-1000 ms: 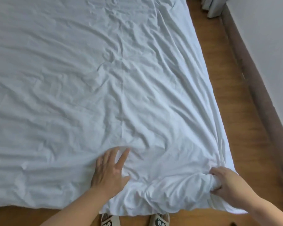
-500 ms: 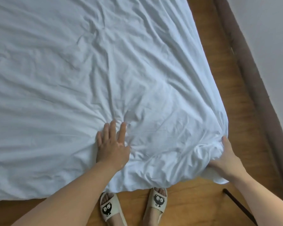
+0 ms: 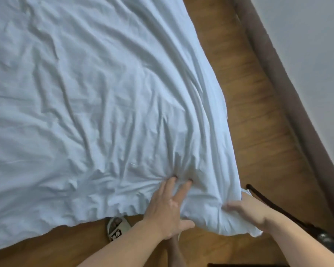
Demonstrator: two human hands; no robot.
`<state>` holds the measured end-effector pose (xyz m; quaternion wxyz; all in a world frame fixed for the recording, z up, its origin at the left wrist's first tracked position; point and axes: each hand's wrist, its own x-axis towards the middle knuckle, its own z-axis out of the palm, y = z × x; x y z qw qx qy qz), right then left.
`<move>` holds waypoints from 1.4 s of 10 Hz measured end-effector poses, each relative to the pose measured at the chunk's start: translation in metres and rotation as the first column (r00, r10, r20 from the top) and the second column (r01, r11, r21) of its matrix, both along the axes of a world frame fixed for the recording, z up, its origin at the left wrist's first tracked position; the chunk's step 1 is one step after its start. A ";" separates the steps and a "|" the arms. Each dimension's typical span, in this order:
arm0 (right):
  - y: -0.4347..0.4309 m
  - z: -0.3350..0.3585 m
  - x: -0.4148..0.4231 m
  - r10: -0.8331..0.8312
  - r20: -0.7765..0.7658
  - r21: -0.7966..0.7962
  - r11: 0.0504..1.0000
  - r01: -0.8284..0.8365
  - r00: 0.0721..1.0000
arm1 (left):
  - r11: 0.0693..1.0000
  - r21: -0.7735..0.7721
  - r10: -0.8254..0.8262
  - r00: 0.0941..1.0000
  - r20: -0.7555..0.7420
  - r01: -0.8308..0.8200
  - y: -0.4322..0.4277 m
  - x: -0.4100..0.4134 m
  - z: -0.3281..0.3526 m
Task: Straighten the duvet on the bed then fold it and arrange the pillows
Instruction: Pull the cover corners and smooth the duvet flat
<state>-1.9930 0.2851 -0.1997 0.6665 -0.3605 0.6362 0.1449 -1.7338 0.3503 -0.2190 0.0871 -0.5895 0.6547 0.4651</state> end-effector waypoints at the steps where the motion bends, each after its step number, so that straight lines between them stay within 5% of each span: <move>1: 0.005 0.008 -0.012 -0.019 0.087 -0.017 1.000 0.021 0.996 | 0.993 0.061 -0.106 0.993 0.059 0.102 -0.001 -0.015 -0.004; 3: 0.039 0.015 -0.015 -0.294 0.092 -0.184 0.934 0.306 0.951 | 0.993 0.098 -0.072 0.997 0.000 0.071 -0.003 -0.058 0.000; 5: 0.047 0.035 0.023 -0.753 0.061 0.132 0.657 0.743 0.655 | 0.997 -0.022 -0.079 0.994 -0.070 0.077 0.035 -0.087 0.018; 6: 0.054 0.050 0.036 -0.759 0.147 0.093 0.649 0.755 0.634 | 0.984 -0.115 0.129 0.989 -0.067 -0.136 0.038 -0.071 0.029; 7: 0.072 0.079 0.043 -0.366 0.327 -0.127 0.896 0.424 0.871 | 0.983 -0.001 0.181 0.979 -0.092 -0.182 0.017 -0.046 0.052; 8: 0.071 0.072 0.047 -0.303 0.250 -0.713 0.585 0.387 0.920 | 0.984 0.068 0.174 0.978 -0.118 -0.167 0.002 -0.019 0.082; 9: 0.080 0.108 0.094 -0.521 -0.110 -0.989 0.146 -0.039 0.847 | 0.975 0.087 0.218 0.950 -0.225 -0.203 -0.002 0.006 0.113; 10: 0.073 0.164 0.107 -0.187 -0.352 -0.238 0.966 0.105 0.917 | 0.966 0.091 0.259 0.908 -0.329 -0.243 -0.002 0.032 0.159; 11: 0.098 0.193 0.124 -0.193 -0.076 -0.210 0.962 0.173 0.978 | 0.914 0.046 0.395 0.857 -0.333 -0.403 0.007 0.055 0.198; 12: 0.119 0.219 0.141 -0.099 -0.084 -0.041 0.995 0.096 0.992 | 0.802 -0.086 0.553 0.790 -0.264 -0.590 0.035 0.077 0.226; 13: 0.094 0.307 0.176 -0.361 0.091 -0.095 0.924 0.369 0.928 | 0.832 -0.083 0.478 0.784 -0.396 -0.548 0.075 0.101 0.260; 14: 0.077 0.333 0.202 -0.545 0.074 -0.004 0.838 0.546 0.835 | 0.846 -0.158 0.383 0.787 -0.483 -0.509 0.093 0.101 0.308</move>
